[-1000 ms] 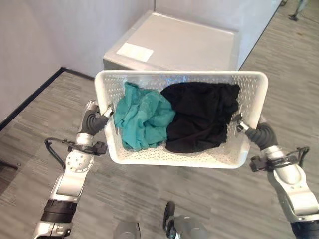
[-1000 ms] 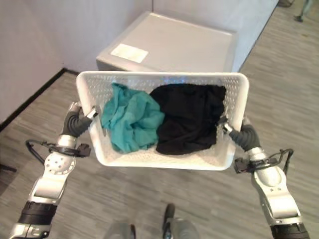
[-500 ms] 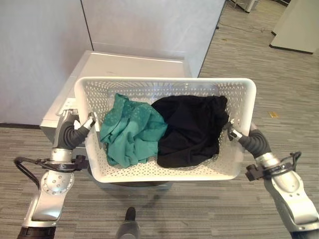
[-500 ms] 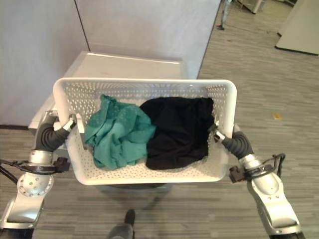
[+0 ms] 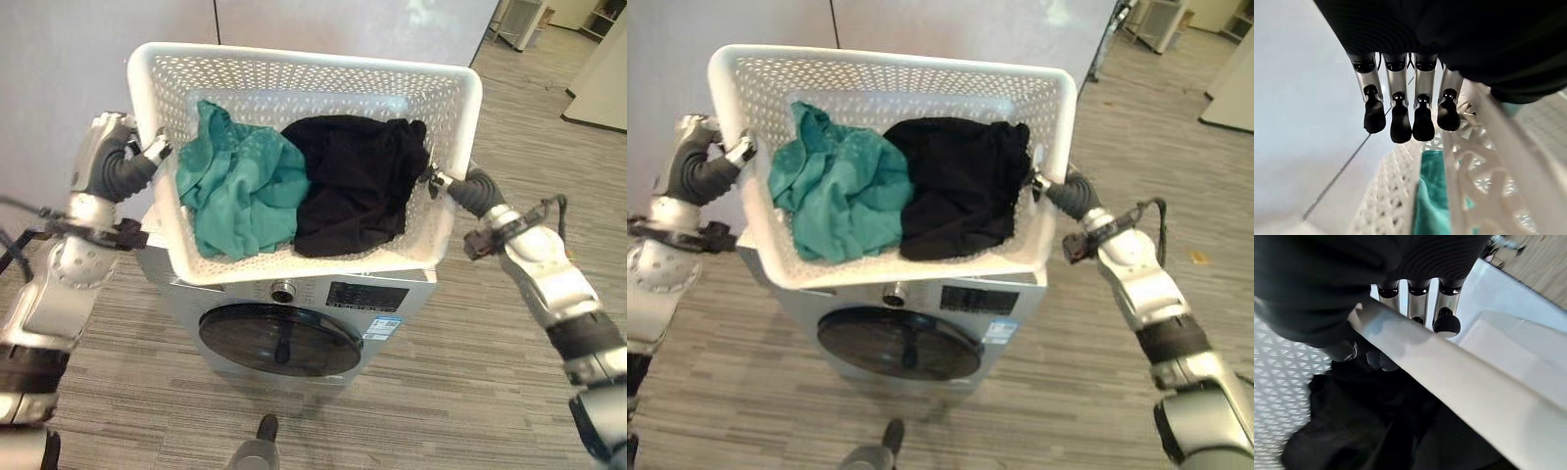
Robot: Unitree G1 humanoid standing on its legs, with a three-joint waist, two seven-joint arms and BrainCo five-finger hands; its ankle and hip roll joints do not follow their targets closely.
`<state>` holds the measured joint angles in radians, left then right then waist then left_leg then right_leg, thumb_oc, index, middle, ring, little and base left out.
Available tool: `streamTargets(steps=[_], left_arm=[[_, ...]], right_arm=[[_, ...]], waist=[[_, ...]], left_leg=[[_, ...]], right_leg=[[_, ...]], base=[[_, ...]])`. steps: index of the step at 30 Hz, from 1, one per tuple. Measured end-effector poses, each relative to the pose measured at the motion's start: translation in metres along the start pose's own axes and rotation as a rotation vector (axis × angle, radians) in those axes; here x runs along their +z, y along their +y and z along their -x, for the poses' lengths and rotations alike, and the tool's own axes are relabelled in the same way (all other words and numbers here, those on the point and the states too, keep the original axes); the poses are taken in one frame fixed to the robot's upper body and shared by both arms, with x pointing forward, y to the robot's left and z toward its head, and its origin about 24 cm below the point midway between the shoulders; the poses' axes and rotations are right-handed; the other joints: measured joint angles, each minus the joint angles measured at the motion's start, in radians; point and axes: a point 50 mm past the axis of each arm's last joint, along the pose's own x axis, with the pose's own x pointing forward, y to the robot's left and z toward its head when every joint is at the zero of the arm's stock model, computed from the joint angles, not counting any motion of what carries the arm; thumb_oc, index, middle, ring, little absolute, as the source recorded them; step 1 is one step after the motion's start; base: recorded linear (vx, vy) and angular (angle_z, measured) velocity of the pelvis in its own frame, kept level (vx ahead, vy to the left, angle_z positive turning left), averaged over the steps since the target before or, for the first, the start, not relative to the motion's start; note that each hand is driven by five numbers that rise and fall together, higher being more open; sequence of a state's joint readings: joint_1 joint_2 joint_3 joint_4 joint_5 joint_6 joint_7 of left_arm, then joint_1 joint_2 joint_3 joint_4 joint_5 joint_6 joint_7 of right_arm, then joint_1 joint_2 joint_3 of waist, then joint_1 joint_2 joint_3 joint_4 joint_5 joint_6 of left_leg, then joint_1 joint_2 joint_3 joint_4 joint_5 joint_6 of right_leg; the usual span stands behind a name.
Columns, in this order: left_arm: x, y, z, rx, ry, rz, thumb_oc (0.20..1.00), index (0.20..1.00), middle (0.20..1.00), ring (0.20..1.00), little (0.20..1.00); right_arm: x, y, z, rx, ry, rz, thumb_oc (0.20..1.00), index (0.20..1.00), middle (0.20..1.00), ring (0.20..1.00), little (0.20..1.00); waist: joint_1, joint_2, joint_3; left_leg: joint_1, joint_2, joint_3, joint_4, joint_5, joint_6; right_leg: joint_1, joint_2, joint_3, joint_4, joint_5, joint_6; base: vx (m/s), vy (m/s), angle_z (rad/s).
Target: Grab the laundry basket,head to the washer,open it,put in the laundry and shut it.
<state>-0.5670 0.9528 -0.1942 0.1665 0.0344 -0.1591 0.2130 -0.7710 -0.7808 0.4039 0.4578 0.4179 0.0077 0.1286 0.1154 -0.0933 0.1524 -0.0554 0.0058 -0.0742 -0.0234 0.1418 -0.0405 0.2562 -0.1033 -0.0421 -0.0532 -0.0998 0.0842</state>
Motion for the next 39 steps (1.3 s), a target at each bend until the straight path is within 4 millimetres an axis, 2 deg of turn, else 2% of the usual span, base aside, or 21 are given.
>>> streamTargets(steps=[3,8,13,16,17,18,19,20,24,26,29,35,39], left_arm=[[-0.002,-0.003,-0.017,-0.020,0.033,0.002,0.200,0.200,0.200,0.200,0.200],[-0.009,0.000,-0.041,-0.027,0.110,-0.021,0.200,0.200,0.200,0.200,0.200],[-0.009,0.003,-0.044,-0.021,0.126,0.001,0.200,0.200,0.200,0.200,0.200],[-0.008,0.009,-0.054,-0.054,0.134,-0.049,0.200,0.200,0.200,0.200,0.200],[-0.008,0.010,-0.055,-0.060,0.136,-0.053,0.200,0.200,0.200,0.200,0.200],[-0.007,0.010,-0.056,-0.066,0.136,-0.056,0.200,0.200,0.200,0.200,0.200],[-0.003,0.012,-0.061,-0.071,0.126,-0.064,0.752,0.752,0.752,0.752,0.752],[-0.008,0.017,-0.063,-0.061,0.163,-0.072,1.000,1.000,1.000,1.000,1.000],[-0.015,0.023,-0.066,-0.056,0.217,-0.052,1.000,1.000,1.000,1.000,1.000],[-0.029,0.028,-0.064,-0.048,0.295,-0.060,1.000,1.000,1.000,1.000,1.000],[-0.051,0.045,-0.053,-0.011,0.417,-0.083,1.000,1.000,1.000,1.000,1.000],[-0.057,0.055,-0.049,0.020,0.449,-0.043,1.000,1.000,1.000,1.000,1.000],[-0.060,0.065,-0.044,0.117,0.439,0.033,1.000,1.000,1.000,1.000,1.000]], right_arm=[[0.005,-0.005,-0.009,-0.012,0.025,0.013,0.200,0.200,0.200,0.200,0.200],[0.018,-0.003,-0.028,-0.023,0.051,0.017,0.200,0.200,0.200,0.200,0.200],[0.020,-0.004,-0.029,-0.029,0.049,0.017,0.200,0.200,0.200,0.200,0.200],[0.023,-0.007,-0.034,-0.023,0.072,0.041,0.200,0.200,0.200,0.200,0.200],[0.024,-0.007,-0.035,-0.021,0.077,0.041,0.558,0.558,0.558,0.558,0.558],[0.024,-0.008,-0.035,-0.014,0.084,0.038,0.558,0.558,0.558,0.558,0.558],[0.024,-0.012,-0.033,-0.003,0.098,0.079,1.000,1.000,1.000,1.000,1.000],[0.019,-0.016,-0.031,0.022,0.137,0.123,1.000,1.000,1.000,1.000,1.000],[0.011,-0.027,-0.031,0.008,0.215,0.121,1.000,1.000,1.000,1.000,1.000],[0.002,-0.033,-0.029,-0.014,0.279,0.127,1.000,1.000,1.000,1.000,1.000],[-0.010,-0.046,-0.022,-0.060,0.344,0.105,1.000,1.000,1.000,1.000,1.000],[-0.020,-0.058,-0.014,-0.114,0.388,0.061,1.000,1.000,1.000,1.000,1.000],[-0.011,-0.064,-0.015,-0.185,0.306,-0.057,1.000,1.000,1.000,1.000,1.000]], waist=[[-0.002,0.000,0.000],[-0.037,-0.001,-0.001],[-0.037,-0.009,-0.003],[-0.033,-0.021,-0.007],[-0.033,-0.022,-0.007],[-0.032,-0.024,-0.009],[-0.032,-0.026,-0.010],[-0.036,-0.035,-0.013],[-0.039,-0.043,-0.019],[-0.037,-0.043,-0.019],[-0.034,-0.043,-0.019],[-0.021,-0.039,-0.016],[-0.028,-0.030,-0.016]], left_leg=[[0.001,-0.002,-0.002,-0.008,0.014,0.001],[-0.007,0.005,-0.020,-0.022,0.024,-0.003],[-0.018,0.021,-0.025,-0.035,0.031,-0.014],[-0.020,0.034,-0.027,-0.049,0.036,-0.021],[-0.021,0.036,-0.028,-0.050,0.039,-0.023],[-0.025,0.038,-0.029,-0.051,0.040,-0.023],[-0.036,0.039,-0.031,-0.050,0.045,-0.028],[-0.040,0.041,-0.038,-0.051,0.048,-0.031],[-0.051,0.043,-0.048,-0.052,0.049,-0.032],[-0.052,0.042,-0.048,-0.052,0.049,-0.032],[-0.054,0.042,-0.050,-0.062,0.052,-0.032],[-0.055,0.036,-0.051,-0.066,0.054,-0.029],[-0.055,0.036,-0.049,-0.067,0.054,-0.026]], right_leg=[[-0.003,0.002,-0.002,0.002,0.001,0.001],[-0.012,0.014,-0.023,0.004,0.001,0.001],[-0.029,0.025,-0.025,0.003,0.001,-0.001],[-0.033,0.037,-0.026,-0.003,0.002,-0.008],[-0.035,0.039,-0.026,-0.003,0.003,-0.009],[-0.038,0.042,-0.026,-0.003,0.003,-0.009],[-0.046,0.045,-0.030,-0.003,0.004,-0.011],[-0.049,0.048,-0.034,-0.003,0.005,-0.012],[-0.056,0.053,-0.044,-0.006,0.006,-0.014],[-0.055,0.053,-0.047,-0.006,0.006,-0.014],[-0.061,0.051,-0.048,-0.007,0.006,-0.014],[-0.061,0.045,-0.050,-0.010,0.006,-0.014],[-0.062,0.045,-0.049,-0.010,0.006,-0.014]], base=[[0.02,0.017,0.01],[0.03,0.013,0.09],[0.02,0.001,0.02],[0.03,0.001,0.00],[0.00,0.000,0.00],[0.02,-0.005,0.04],[0.03,0.007,0.07],[0.04,0.011,0.08],[0.02,0.012,0.07],[0.02,0.027,0.04],[0.02,0.022,0.01],[0.00,0.006,0.00],[0.00,0.000,0.00]])
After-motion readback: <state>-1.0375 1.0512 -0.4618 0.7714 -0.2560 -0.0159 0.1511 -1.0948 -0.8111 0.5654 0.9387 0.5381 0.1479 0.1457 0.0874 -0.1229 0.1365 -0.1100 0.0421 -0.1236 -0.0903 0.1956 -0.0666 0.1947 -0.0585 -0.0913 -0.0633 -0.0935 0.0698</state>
